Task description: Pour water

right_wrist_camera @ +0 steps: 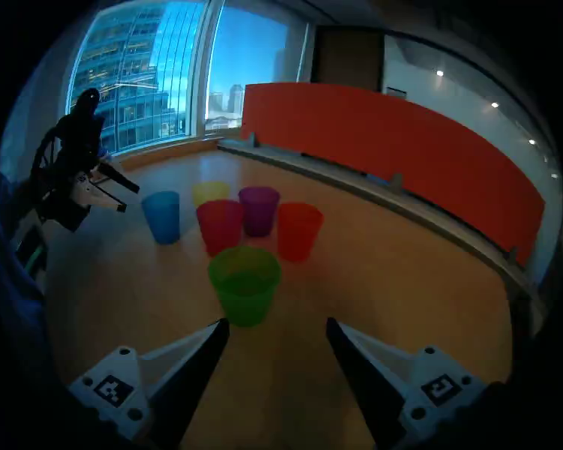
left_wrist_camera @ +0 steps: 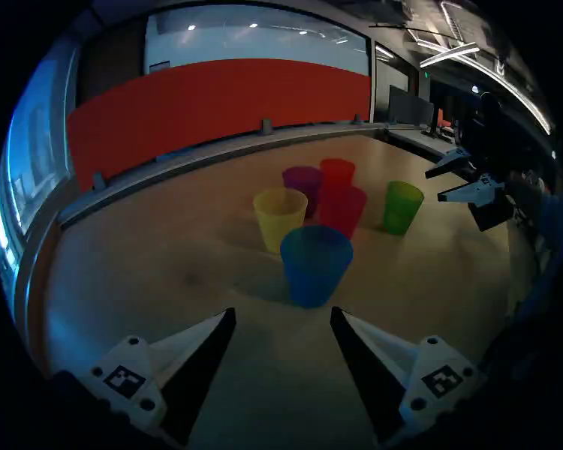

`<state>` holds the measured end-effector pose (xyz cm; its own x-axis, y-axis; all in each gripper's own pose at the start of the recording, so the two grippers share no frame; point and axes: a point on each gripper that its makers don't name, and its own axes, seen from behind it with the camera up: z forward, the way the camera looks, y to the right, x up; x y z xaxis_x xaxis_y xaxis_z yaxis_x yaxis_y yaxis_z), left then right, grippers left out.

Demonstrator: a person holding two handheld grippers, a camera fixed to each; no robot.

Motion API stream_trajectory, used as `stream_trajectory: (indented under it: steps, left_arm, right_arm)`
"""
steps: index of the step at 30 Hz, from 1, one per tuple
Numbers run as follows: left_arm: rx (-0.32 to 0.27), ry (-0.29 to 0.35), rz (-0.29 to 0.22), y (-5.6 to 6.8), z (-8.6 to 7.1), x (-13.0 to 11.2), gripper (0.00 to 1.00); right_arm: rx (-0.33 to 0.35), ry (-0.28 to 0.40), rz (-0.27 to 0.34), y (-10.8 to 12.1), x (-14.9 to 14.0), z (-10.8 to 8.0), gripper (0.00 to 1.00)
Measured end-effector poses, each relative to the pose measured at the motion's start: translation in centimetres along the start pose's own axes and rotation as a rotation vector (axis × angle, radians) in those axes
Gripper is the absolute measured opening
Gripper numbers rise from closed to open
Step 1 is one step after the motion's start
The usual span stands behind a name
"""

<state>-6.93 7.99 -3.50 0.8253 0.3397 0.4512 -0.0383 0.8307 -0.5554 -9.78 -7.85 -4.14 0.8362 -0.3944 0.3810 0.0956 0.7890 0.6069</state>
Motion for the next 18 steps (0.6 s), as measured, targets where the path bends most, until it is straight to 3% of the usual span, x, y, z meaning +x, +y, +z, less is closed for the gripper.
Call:
stream_trajectory:
  steps: [8, 18]
  left_arm:
    - [0.097, 0.054, -0.038, -2.2, -0.6, 0.8, 0.94]
    - [0.211, 0.164, -0.105, -4.9, -2.0, 2.5, 0.94]
  right_arm:
    - [-0.088, 0.056, 0.076, 2.0, 1.5, -0.7, 1.0]
    - [-0.245, 0.154, 0.187, 5.0, 3.6, -1.1, 1.0]
